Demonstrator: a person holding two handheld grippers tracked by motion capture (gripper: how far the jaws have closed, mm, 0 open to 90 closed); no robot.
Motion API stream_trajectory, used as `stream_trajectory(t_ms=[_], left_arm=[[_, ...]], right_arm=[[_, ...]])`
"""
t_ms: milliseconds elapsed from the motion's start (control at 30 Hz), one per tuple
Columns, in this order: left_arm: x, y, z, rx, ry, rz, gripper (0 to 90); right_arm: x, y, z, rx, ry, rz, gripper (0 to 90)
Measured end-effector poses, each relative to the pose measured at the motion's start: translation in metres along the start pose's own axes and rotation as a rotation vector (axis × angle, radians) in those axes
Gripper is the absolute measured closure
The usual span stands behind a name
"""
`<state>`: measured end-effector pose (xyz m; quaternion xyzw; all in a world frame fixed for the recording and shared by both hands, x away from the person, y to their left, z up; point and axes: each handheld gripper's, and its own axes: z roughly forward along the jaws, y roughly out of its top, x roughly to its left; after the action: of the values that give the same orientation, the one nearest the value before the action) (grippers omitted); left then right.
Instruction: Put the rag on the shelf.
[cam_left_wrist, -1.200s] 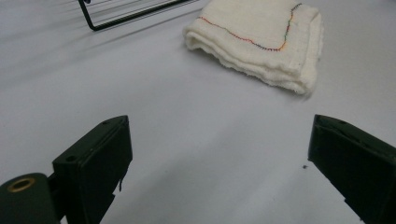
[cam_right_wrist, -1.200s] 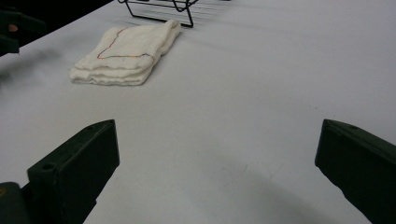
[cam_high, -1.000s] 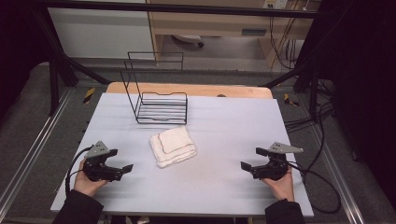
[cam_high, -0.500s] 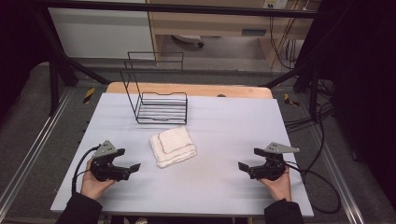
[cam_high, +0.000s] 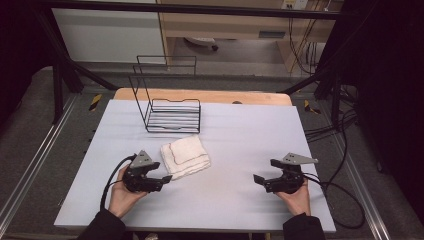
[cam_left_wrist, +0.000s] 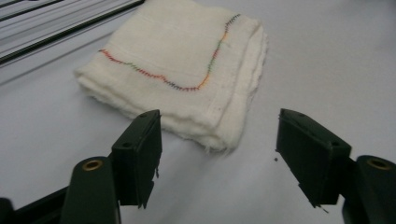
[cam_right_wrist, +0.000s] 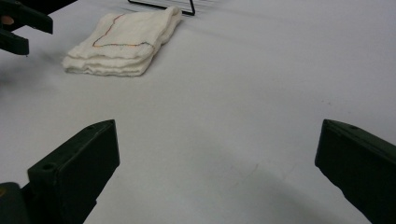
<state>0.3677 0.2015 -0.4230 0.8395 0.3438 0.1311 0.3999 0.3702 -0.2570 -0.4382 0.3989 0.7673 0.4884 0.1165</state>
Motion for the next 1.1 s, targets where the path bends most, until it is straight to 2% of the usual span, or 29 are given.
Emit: stream_trajectory(t_ms=[33,133,167,300,333,500,667,733,867,967,1100], left_arm=[[0.000,0.000,0.000,0.000,0.000,0.000,33.7],[-0.003,0.006,0.017,0.027,-0.013,0.006,37.5],[-0.003,0.006,0.017,0.027,-0.013,0.006,38.3],[-0.002,0.009,0.032,0.059,-0.019,0.008,40.4],[-0.002,0.009,0.038,0.079,-0.010,0.015,40.7],[-0.002,0.008,0.041,0.091,0.009,0.039,46.5],[-0.003,0.008,0.043,0.097,0.026,0.043,54.2],[-0.006,0.008,0.043,0.107,0.047,0.066,55.8],[-0.012,0.009,0.045,0.116,0.075,0.084,61.2],[-0.012,0.010,0.045,0.118,0.079,0.070,66.4],[-0.009,0.012,0.045,0.123,0.070,0.043,77.9]], right_arm=[[0.000,0.000,0.000,0.000,0.000,-0.002,0.4],[0.001,0.000,0.001,0.002,0.002,-0.009,0.4],[0.001,0.000,0.001,0.002,0.002,-0.009,0.4],[0.001,0.000,0.001,0.002,0.003,-0.009,0.4],[0.001,0.000,0.001,0.003,0.003,-0.009,0.4],[0.000,0.000,0.001,0.001,0.002,-0.009,0.4],[0.000,0.000,0.002,0.008,0.002,-0.009,0.4],[0.000,0.000,0.002,0.004,0.003,-0.009,0.4],[0.000,0.000,0.002,0.005,0.005,-0.007,0.4],[0.000,0.001,0.002,0.002,0.006,-0.005,0.4],[0.000,0.001,0.002,0.005,0.007,-0.004,0.4]])
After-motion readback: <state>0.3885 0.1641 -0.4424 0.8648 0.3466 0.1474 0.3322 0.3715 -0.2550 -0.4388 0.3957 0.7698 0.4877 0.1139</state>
